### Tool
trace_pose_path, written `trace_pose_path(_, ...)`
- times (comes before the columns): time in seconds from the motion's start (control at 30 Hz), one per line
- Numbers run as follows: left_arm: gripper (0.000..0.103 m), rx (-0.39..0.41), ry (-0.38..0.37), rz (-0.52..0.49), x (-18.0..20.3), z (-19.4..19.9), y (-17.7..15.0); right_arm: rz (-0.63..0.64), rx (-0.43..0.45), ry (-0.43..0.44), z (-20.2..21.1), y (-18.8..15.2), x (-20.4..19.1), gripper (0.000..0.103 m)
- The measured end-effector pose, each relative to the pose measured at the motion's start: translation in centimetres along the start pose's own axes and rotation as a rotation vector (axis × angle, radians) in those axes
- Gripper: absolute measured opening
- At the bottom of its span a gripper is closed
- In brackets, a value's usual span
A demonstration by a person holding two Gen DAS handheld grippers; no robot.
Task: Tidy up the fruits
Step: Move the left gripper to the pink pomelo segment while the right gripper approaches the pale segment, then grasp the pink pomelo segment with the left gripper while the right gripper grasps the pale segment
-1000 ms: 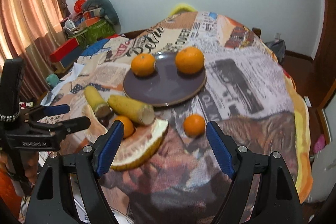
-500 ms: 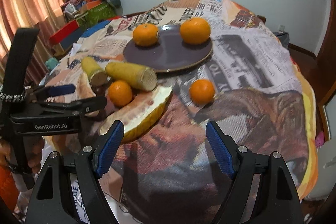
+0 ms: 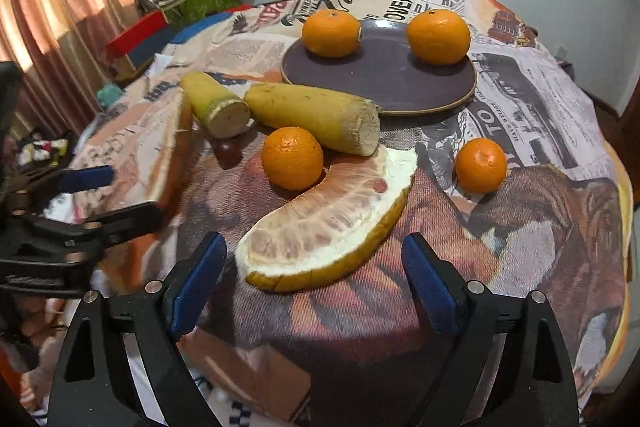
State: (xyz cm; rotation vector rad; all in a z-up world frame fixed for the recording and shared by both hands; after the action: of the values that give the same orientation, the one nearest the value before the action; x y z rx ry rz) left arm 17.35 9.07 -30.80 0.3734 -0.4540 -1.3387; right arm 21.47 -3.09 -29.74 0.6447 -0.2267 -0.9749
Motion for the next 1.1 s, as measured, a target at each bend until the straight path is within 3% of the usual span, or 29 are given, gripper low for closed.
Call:
trace_pose_path(0.27, 0.096, 0.001, -0.005, 0.024, -0.9, 0.6, -0.3, 0.045, -0.009, -0.037, 0.8, -1.1, 1.5, 0.086)
trace_pose_path(0.47, 0.092, -0.008, -0.025, 0.019, 0.1, -0.3, 0.2, 0.001, -0.01, -0.068, 2.4, -2.6, 4.5, 0.084)
trace_pose_path(0.67, 0.087, -0.02, -0.037, -0.01, 1.3, -1.5, 0.9, -0.051, 0.005, -0.022, 3.3, -2.2, 5.1, 0.08)
trace_pose_path(0.87, 0.081, -0.007, -0.058, -0.004, 1.7, -2.1, 2.0, -0.037, 0.012, -0.005, 1.7, -0.5, 4.0, 0.08)
trace_pose_path(1.1, 0.067, 0.013, -0.069, 0.024, 1.1, -2.5, 3.1, -0.042, 0.018, -0.021, -0.2, 0.2, 4.1, 0.062)
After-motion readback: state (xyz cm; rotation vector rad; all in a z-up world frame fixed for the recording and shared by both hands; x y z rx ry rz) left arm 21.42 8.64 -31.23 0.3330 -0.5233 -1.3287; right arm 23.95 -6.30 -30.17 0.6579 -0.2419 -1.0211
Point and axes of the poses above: each gripper's, at about its wrist camera, not at the fingertips, and z roughly against the way its jaws point, x to its right, y to its top, the point moved 8 cm from there along -z, roughly the way its jaws point, and after that the axes turned 2 degrees about z, right-handed, at the moved point
